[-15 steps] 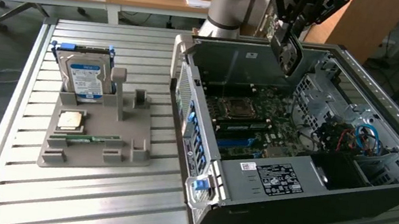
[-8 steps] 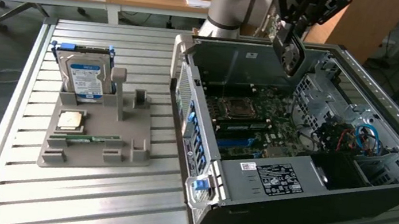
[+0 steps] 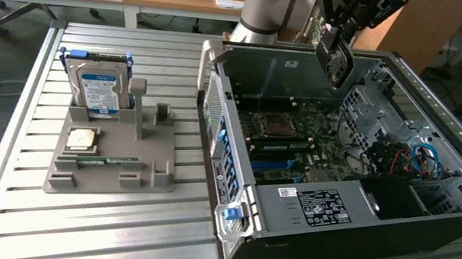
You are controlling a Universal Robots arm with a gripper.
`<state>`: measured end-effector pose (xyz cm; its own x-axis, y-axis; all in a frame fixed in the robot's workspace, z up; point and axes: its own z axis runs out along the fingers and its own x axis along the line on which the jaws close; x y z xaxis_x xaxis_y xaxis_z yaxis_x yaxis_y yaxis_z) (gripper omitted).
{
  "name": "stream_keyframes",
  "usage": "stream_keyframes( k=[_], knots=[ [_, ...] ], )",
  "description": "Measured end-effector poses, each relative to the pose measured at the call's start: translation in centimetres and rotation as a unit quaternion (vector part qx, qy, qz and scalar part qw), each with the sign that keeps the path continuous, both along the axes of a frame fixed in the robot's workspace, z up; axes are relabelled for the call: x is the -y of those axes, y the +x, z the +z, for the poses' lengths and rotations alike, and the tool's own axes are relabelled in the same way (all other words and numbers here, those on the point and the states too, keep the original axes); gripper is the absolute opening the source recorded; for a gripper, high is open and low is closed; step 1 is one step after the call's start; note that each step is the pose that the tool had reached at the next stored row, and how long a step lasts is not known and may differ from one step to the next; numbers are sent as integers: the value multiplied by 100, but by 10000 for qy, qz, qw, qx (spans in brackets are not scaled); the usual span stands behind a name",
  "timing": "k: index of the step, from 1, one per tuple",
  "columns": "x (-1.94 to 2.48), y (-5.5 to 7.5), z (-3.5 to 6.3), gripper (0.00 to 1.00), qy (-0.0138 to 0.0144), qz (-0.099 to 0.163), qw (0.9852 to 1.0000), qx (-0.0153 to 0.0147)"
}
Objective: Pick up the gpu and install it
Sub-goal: 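Pick up the gpu and move the gpu toward the slot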
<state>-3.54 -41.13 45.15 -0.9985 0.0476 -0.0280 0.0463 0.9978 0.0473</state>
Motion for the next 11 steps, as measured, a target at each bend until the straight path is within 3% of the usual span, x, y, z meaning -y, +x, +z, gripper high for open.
stream_keyframes(
  k=[11],
  knots=[
    [0,53,0,26,0,1,10000,0]
  ],
)
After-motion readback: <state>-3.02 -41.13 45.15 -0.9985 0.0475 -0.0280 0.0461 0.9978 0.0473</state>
